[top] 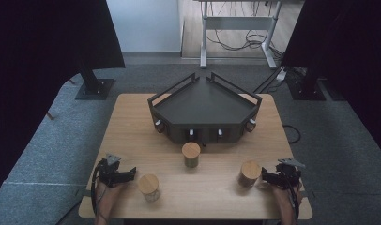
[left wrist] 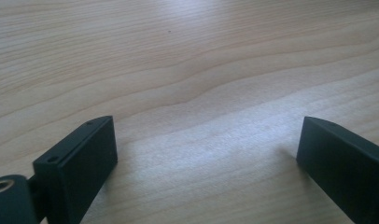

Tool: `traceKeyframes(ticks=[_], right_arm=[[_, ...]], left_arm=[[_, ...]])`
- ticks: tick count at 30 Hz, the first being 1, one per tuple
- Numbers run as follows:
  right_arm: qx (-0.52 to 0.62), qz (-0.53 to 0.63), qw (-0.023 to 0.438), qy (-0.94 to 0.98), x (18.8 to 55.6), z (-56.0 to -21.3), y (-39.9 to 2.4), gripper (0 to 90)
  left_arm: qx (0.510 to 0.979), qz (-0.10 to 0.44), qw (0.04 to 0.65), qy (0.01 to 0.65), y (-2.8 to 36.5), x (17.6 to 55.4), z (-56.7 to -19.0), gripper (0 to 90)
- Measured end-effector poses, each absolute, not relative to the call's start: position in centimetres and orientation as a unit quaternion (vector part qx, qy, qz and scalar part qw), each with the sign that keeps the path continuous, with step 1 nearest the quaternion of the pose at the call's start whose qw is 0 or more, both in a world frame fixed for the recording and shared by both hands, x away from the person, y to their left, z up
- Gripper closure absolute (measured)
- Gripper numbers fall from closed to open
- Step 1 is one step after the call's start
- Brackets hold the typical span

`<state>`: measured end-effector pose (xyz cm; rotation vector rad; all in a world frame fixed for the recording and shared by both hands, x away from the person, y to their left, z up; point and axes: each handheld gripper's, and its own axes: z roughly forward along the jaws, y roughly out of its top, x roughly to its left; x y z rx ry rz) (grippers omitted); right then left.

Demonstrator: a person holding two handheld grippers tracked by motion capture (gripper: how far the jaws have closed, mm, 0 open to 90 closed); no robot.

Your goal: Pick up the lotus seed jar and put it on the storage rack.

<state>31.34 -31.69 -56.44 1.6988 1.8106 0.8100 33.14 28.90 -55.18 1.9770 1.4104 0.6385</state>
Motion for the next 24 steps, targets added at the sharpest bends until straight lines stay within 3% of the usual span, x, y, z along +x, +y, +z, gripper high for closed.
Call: traceKeyframes(ticks=[24], right_arm=[[0.624, 0.295, 0.252, 0.679, 31.4, -56.5, -31.4, 0.0]], left_arm=[[0.718, 0.266, 0.384, 0.516, 29.2, 31.1, -52.3, 5.2]])
